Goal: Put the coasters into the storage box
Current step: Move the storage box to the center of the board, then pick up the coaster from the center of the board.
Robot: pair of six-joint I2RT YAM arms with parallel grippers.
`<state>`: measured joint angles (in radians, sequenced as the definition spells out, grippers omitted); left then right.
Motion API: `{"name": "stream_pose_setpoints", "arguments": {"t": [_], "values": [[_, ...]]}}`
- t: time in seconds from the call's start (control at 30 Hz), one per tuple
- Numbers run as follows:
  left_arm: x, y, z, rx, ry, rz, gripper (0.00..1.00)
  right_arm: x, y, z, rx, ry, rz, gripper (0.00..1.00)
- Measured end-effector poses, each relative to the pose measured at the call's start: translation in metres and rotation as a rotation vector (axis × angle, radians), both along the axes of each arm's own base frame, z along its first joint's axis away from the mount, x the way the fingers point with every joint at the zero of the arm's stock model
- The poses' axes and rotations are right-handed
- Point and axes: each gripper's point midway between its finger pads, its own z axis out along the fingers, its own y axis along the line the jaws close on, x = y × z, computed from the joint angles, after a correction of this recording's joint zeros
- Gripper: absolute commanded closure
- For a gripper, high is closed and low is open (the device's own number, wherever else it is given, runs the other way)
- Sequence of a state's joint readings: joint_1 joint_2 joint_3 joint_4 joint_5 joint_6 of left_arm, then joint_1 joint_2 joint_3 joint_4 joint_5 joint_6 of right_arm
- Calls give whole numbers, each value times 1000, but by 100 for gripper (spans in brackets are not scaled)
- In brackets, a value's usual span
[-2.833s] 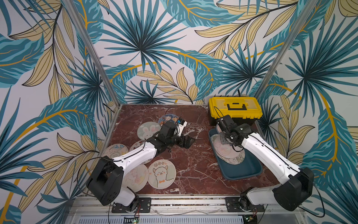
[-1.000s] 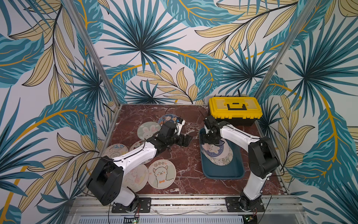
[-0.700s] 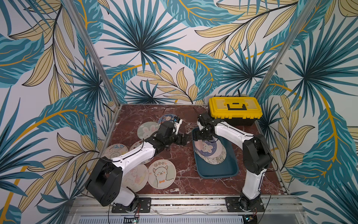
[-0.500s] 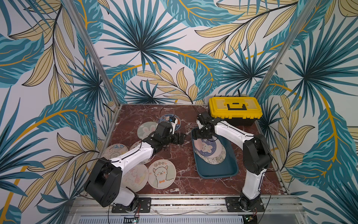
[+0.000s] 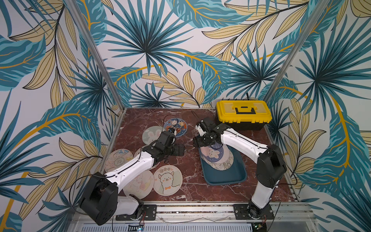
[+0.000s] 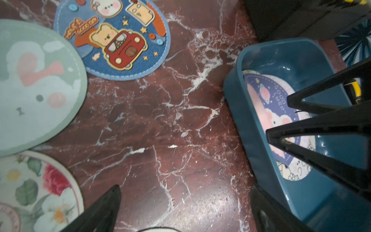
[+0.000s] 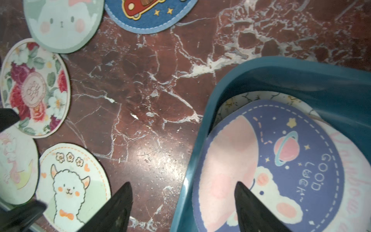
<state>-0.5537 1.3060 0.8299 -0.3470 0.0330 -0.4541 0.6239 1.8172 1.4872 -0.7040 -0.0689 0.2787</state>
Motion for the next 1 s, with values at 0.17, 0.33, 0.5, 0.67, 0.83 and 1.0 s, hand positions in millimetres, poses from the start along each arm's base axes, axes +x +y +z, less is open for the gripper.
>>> {"name": "stream_pose_setpoints", "arguments": {"t": [0.17,0.33,0.5,0.67,0.83,1.0], "values": [[-36,8,-22,31,89,13,0,-15,19,0,31,22,55,21],[-67,15,-35,25,168,53,1,-30,35,-2,54,42,106,25],[-92,26,-44,5,218,106,3,-46,51,-7,79,73,149,36],[-109,31,-54,4,252,135,4,-58,67,-22,99,119,175,44],[-122,33,-67,40,274,136,4,-73,81,-50,94,191,190,49],[-137,33,-83,85,304,134,4,-93,95,-72,93,243,209,52]]}}
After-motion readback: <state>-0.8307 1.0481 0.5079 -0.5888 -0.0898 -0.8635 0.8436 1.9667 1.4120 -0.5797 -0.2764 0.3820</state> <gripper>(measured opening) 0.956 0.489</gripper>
